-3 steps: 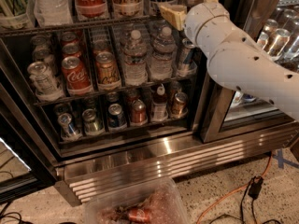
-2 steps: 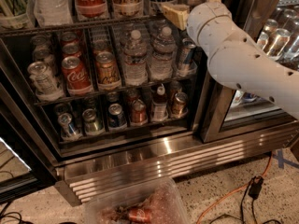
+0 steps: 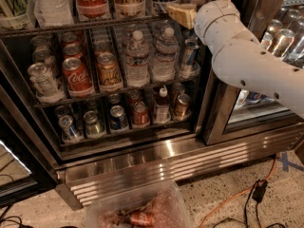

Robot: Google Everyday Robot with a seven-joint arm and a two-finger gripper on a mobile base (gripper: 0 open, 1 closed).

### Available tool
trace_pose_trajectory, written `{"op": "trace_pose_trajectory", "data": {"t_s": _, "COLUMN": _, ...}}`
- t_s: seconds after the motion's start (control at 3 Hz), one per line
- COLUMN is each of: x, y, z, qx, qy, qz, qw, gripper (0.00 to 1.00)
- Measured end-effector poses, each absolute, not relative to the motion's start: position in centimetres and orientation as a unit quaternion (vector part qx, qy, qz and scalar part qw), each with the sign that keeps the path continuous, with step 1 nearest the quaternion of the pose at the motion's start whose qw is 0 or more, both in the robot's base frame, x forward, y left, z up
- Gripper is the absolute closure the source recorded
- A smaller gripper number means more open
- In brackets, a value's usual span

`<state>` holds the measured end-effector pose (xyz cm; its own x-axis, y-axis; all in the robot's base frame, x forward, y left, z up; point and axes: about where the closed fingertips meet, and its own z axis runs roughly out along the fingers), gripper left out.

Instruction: Pick blue plastic bottle from top shelf of fridge

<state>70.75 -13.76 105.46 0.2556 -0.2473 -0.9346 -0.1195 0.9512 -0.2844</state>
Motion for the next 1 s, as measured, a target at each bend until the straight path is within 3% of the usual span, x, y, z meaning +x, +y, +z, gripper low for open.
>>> {"op": "trace_pose_trajectory", "data": {"t_s": 0.33, "x": 72.29, "y": -13.6, "z": 106.48, "qx": -0.154, "qy": 0.595, "qz": -0.048, "qw": 0.787, "gripper": 0.42}}
{"op": "trace_pose_trajectory", "data": {"t_s": 1.0, "x": 72.98, "y": -13.26, "z": 106.19, "qx": -0.151, "qy": 0.598, "qz": -0.04, "qw": 0.786, "gripper": 0.43}}
